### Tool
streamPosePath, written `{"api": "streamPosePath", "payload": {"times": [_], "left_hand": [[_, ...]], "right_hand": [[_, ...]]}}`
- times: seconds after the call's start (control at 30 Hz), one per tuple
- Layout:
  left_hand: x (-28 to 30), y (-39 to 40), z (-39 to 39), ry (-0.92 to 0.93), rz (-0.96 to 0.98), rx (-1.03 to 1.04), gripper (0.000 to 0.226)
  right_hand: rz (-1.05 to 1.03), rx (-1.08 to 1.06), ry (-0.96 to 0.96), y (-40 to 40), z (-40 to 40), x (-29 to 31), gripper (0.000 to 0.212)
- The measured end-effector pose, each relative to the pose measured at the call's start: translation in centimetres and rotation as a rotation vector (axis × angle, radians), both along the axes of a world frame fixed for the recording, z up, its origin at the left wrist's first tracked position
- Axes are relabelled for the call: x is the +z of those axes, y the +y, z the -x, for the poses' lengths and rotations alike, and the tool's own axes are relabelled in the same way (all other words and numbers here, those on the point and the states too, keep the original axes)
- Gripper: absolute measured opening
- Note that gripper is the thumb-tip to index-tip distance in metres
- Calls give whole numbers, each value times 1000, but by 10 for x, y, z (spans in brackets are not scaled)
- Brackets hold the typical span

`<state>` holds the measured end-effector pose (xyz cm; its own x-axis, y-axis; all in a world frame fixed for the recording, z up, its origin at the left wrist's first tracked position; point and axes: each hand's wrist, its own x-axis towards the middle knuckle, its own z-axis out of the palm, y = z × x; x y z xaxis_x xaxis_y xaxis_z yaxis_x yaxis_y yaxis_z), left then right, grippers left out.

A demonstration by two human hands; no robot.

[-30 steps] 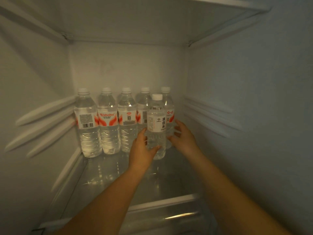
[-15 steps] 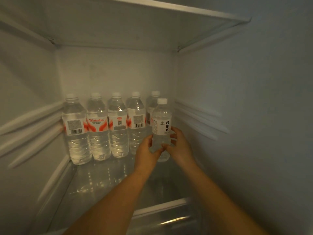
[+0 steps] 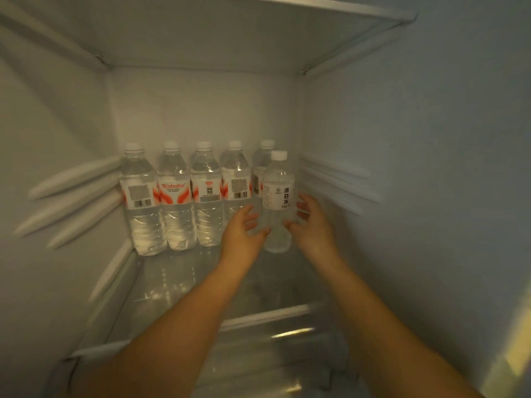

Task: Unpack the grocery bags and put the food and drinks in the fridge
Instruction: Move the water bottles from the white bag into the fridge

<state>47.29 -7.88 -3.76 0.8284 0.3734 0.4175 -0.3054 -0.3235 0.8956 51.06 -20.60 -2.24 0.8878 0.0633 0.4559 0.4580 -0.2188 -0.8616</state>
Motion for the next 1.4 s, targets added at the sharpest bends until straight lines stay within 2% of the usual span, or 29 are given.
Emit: {"api": "streamPosePath", "payload": {"times": [0.13, 0.3, 0.37, 0.5, 0.7, 1.0, 1.2, 1.4], "left_hand": [[11, 0, 51, -77, -93, 28, 48], [0, -12, 128, -135, -451, -24, 43], [-11, -17, 161, -153, -579, -32, 42], [-39, -28, 224, -180, -698, -110, 42], [-102, -67, 313, -45, -834, -292, 43], [-195, -163, 413, 151, -987, -679, 44], [-236, -263, 460, 226, -1092, -906, 44], [-260, -413, 521, 174, -1162, -1091, 44]], "right_hand": [[100, -59, -118, -13, 47, 1, 54], [317, -162, -239, -42, 126, -14, 54], [410, -204, -263, -56, 163, -27, 56], [529, -275, -228, -82, 245, -57, 57], [708, -384, -4, -127, 373, -121, 57], [771, -550, 398, -223, 537, -214, 59], [744, -691, 607, -316, 627, -253, 57], [682, -794, 790, -441, 729, -277, 57]]}}
